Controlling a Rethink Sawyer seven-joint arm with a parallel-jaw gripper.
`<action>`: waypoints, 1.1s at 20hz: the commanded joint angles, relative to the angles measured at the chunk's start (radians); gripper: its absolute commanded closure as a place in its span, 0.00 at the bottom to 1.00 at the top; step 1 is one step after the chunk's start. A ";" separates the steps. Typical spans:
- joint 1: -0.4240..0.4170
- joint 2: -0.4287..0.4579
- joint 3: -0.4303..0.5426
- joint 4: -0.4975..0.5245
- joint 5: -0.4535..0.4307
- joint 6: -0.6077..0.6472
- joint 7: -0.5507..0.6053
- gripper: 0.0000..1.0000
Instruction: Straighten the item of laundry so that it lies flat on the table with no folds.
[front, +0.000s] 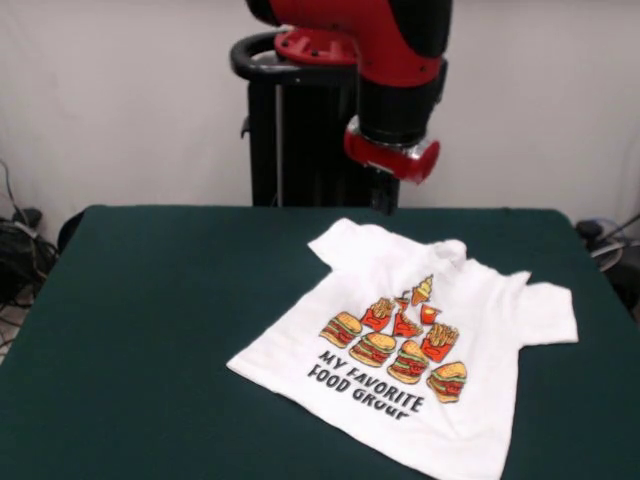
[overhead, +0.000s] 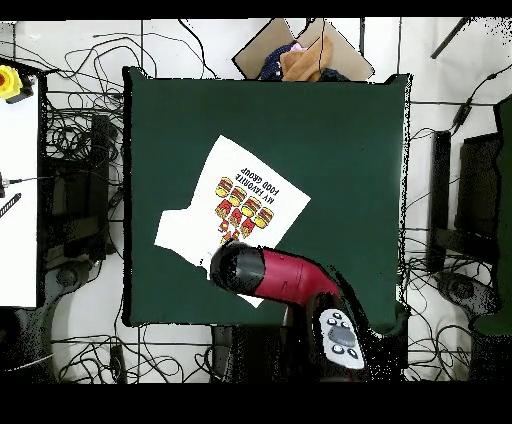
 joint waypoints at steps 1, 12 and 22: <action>0.039 -0.021 0.063 -0.028 0.023 0.045 0.101 1.00; 0.190 0.209 0.015 -0.144 0.076 -0.168 0.213 1.00; 0.260 0.371 -0.057 -0.292 0.136 -0.238 0.210 1.00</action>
